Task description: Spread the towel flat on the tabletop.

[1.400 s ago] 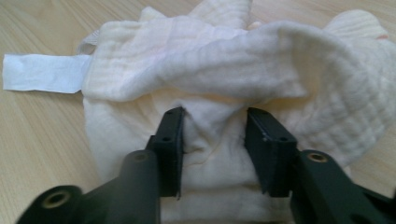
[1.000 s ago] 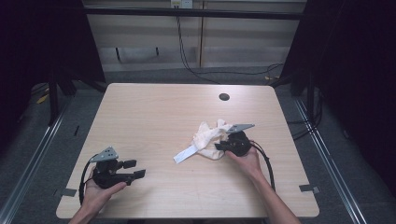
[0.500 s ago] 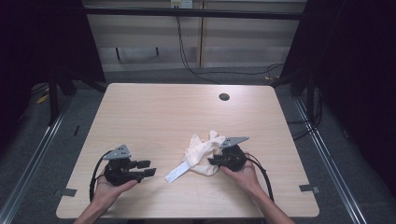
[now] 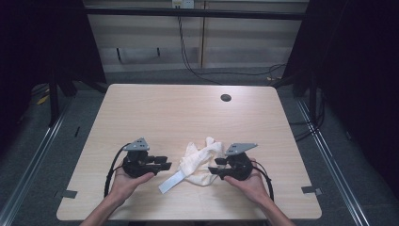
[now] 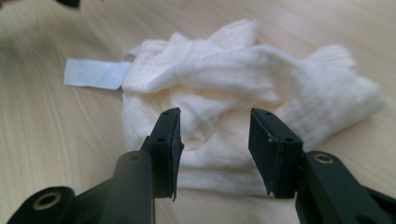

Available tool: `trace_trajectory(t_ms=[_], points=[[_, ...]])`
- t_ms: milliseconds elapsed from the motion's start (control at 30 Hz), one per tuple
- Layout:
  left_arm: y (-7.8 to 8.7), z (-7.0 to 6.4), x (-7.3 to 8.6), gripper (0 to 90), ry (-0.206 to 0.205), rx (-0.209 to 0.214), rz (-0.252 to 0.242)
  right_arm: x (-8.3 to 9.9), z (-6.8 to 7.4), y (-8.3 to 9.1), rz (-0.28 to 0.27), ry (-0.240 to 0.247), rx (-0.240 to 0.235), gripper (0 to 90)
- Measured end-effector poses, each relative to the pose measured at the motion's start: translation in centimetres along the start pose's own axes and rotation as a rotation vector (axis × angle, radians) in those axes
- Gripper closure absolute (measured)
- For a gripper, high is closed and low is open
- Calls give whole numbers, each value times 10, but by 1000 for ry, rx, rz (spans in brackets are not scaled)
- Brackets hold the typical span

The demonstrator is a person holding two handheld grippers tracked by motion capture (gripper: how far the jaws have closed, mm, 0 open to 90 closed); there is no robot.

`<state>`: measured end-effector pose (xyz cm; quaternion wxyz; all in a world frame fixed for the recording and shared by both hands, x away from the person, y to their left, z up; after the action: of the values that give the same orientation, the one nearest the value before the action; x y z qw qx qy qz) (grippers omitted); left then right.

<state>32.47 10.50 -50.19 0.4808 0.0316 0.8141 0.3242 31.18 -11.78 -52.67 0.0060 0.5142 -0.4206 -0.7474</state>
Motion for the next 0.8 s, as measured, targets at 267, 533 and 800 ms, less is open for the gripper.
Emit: trace_trajectory(t_ms=[267, 533, 800], points=[[-24, 1, -2, 673, 0, 13, 43, -16, -41, 25, -60, 4, 95, 770], [-39, 1, -2, 676, -7, 19, 66, -26, -59, 0, -64, -49, 56, 583], [-51, 2, 5, 549, 1, -1, 89, 3, -47, -21, 35, 14, 62, 754]])
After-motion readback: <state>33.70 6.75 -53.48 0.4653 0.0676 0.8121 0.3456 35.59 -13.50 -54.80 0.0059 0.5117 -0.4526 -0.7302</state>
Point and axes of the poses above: each handheld gripper's, and its own axes: y roughly backward along the jaws, x roughly out of its underside, z roughly to its left, the point moved 8 cm from there along -y, roughly forward along the jaws, and after that the axes turned 3 degrees about y, right-handed, at the moved point
